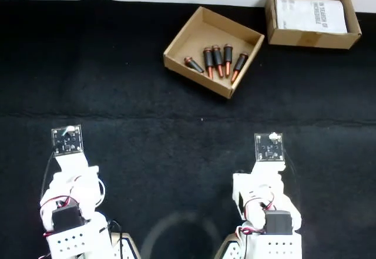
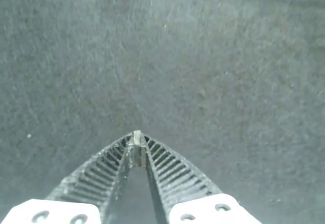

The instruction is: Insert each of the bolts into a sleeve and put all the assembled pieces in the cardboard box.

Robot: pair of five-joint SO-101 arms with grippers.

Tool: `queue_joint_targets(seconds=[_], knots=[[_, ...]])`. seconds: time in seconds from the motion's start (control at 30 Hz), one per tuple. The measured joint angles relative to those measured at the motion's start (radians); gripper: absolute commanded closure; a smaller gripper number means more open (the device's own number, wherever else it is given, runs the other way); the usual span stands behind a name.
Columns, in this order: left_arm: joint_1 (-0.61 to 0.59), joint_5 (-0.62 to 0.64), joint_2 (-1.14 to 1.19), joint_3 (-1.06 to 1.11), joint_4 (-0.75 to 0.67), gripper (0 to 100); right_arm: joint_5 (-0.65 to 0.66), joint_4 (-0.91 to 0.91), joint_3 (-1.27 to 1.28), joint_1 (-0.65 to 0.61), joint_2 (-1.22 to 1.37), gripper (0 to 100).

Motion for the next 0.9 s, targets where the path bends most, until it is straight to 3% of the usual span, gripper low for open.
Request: queue_joint_targets(seconds=[0.1, 0.3, 0.57, 0.9], knots=[[0.002, -0.012, 0.000, 0.000, 0.028, 99, 0.000, 0.009, 0.000, 0.003, 0.000, 99.7], [0.089, -0.017, 0.000, 0.000, 0.126, 99, 0.000, 0.032, 0.000, 0.003, 0.000, 99.1], [0.172, -0.015, 0.000, 0.000, 0.144, 99, 0.000, 0.063, 0.000, 0.003, -0.009, 99.1], [0.190, 0.071, 0.000, 0.000, 0.152, 99, 0.000, 0.063, 0.000, 0.003, -0.009, 99.1]])
